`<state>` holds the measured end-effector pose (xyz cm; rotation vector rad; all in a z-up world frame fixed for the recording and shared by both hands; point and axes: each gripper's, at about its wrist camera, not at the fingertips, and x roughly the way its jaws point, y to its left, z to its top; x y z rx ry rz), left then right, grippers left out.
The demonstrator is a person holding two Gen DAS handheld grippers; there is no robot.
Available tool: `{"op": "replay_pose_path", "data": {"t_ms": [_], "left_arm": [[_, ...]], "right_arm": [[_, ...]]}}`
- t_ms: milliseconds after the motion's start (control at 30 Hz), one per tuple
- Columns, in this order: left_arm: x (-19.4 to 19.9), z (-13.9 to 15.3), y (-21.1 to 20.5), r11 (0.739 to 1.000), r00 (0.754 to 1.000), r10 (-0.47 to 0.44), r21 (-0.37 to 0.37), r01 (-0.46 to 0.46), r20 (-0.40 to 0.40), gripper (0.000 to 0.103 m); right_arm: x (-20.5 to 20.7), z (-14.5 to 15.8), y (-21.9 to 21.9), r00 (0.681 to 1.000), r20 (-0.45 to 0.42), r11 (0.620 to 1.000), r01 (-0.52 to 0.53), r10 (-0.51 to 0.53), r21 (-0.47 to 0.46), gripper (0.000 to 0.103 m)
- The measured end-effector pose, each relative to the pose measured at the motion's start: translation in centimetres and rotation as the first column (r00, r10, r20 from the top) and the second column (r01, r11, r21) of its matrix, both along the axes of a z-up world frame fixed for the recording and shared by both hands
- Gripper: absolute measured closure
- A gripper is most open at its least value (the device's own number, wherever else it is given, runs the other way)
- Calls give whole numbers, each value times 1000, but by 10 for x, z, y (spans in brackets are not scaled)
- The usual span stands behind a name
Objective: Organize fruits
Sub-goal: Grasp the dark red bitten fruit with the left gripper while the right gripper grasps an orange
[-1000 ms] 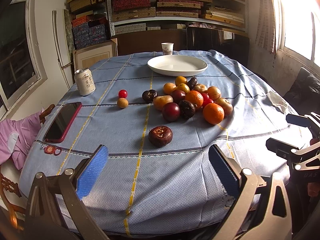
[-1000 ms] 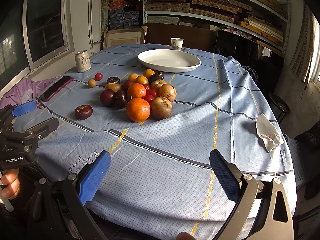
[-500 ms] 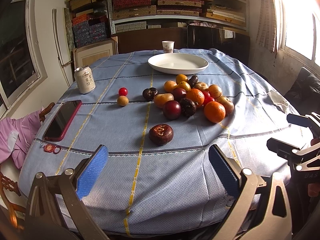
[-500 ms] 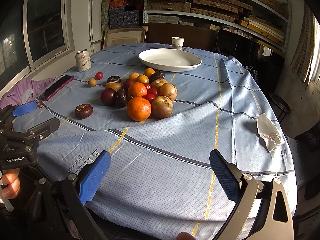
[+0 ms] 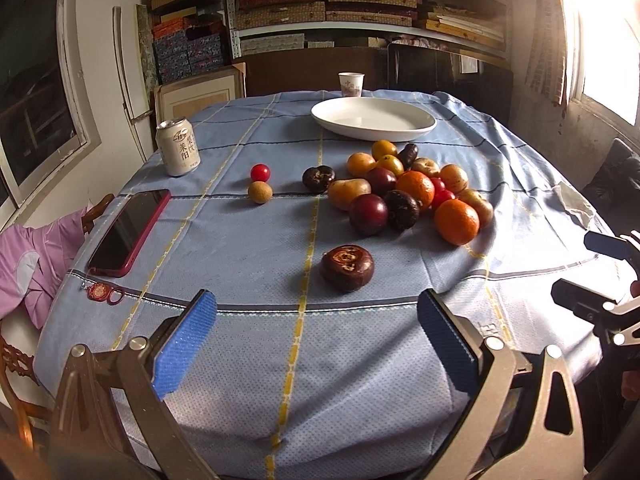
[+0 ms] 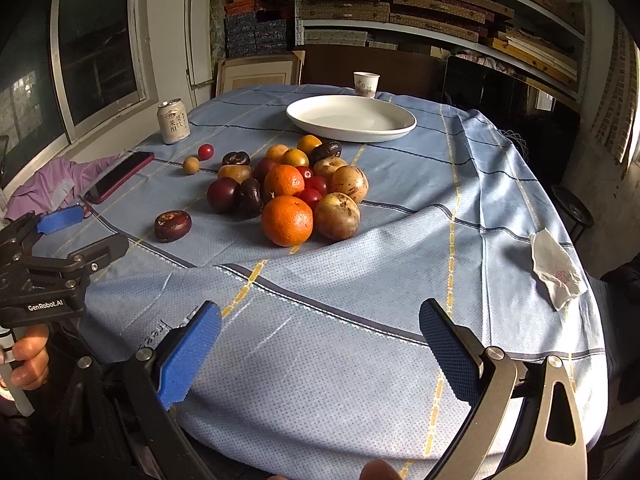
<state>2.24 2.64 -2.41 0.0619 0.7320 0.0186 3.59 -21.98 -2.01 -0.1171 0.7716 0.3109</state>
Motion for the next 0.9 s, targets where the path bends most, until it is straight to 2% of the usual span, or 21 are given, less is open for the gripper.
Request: {"op": "replay_pose_path", "data": {"t_ms": [67, 200, 267, 333, 400, 467, 600, 633, 733, 900], "left_arm": [[5, -3, 3, 1000, 1000, -1, -2, 1, -6, 5], [19, -10, 12, 1000, 1000, -7, -14, 7, -19, 5], [27, -13, 17, 999, 999, -15, -37, 14, -32, 5], [36, -17, 23, 997, 998, -30, -72, 26, -48, 5], [44, -19, 28, 992, 997, -53, -115, 45, -64, 5], [50, -21, 29, 989, 995, -75, -135, 65, -72, 5], [62, -23, 27, 985, 990, -113, -143, 101, -80, 5], [65, -23, 26, 984, 989, -124, -141, 111, -84, 8], [76, -29, 22, 979, 980, -157, -151, 138, -121, 24], [89, -38, 16, 972, 968, -193, -167, 165, -164, 30]], "right_arm": [[6, -2, -1, 1000, -4, 998, -14, 14, 55, 3], [20, -3, 5, 999, 10, 997, -39, 38, 70, 3], [28, 0, 6, 999, 32, 993, -45, 42, 106, 3], [39, -1, 13, 997, 5, 989, -72, 72, 127, 5], [52, -6, 22, 995, -42, 987, -90, 96, 131, 26], [63, -14, 30, 988, -92, 984, -107, 121, 140, 35], [80, -25, 37, 985, -138, 986, -82, 102, 142, 37], [83, -25, 38, 984, -146, 985, -80, 102, 152, 37], [95, -29, 39, 979, -178, 984, -66, 96, 165, 41], [108, -33, 41, 972, -210, 982, -64, 102, 180, 44]]}}
